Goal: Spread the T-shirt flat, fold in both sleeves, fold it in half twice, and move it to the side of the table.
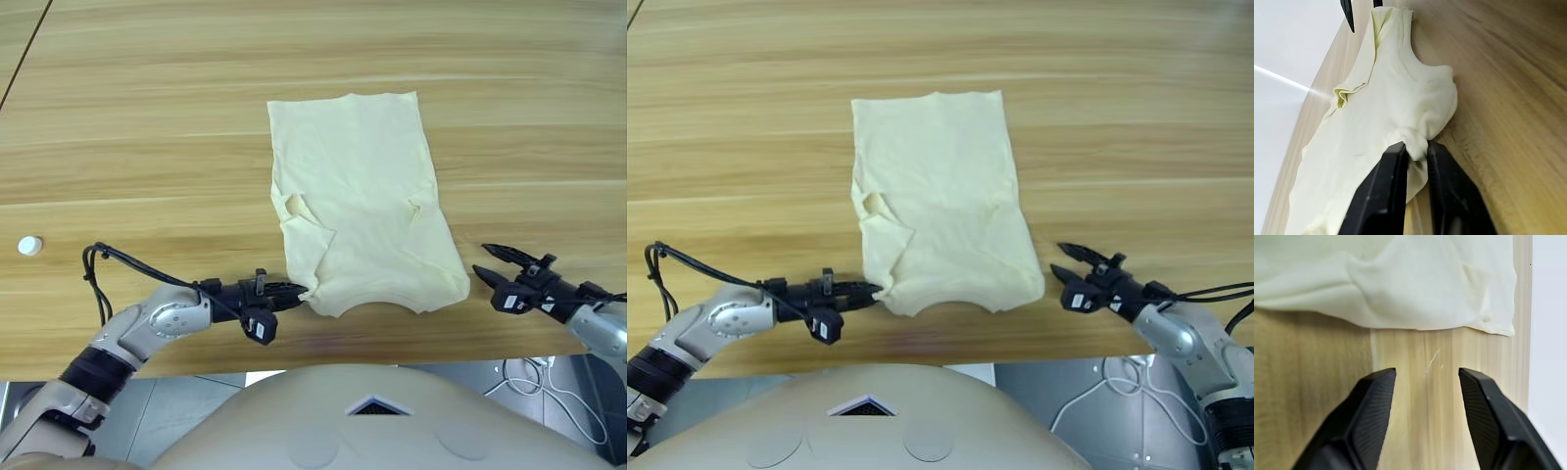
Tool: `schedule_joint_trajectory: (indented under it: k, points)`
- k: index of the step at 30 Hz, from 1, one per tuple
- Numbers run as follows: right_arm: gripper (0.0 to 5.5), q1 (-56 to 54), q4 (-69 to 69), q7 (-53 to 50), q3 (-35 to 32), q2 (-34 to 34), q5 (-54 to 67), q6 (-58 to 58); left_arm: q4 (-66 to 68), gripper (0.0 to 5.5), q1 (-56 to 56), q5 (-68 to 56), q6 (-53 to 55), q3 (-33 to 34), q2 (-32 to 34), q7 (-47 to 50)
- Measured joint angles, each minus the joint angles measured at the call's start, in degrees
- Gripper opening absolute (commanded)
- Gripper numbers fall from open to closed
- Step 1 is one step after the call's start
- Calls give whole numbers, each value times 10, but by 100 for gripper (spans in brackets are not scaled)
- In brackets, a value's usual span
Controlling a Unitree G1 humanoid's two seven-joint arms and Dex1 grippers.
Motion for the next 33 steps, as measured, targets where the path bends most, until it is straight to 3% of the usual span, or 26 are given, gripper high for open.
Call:
schedule_joint_trajectory:
  k: [3,13,28,33]
  points:
    - [241,0,-3,10,1,-4,0,-4,-4,8,6,-3,1,11,1,0]
    - [241,92,-109,75,-1,-24,45,-29,-62,4,125,-42,43,78,64,-8]
    - [241,70,-137,117,23,-1,48,-28,-62,4,118,-30,49,79,31,-9]
    - [156,73,-137,119,25,-1,48,-36,-61,4,118,-31,49,81,27,-8]
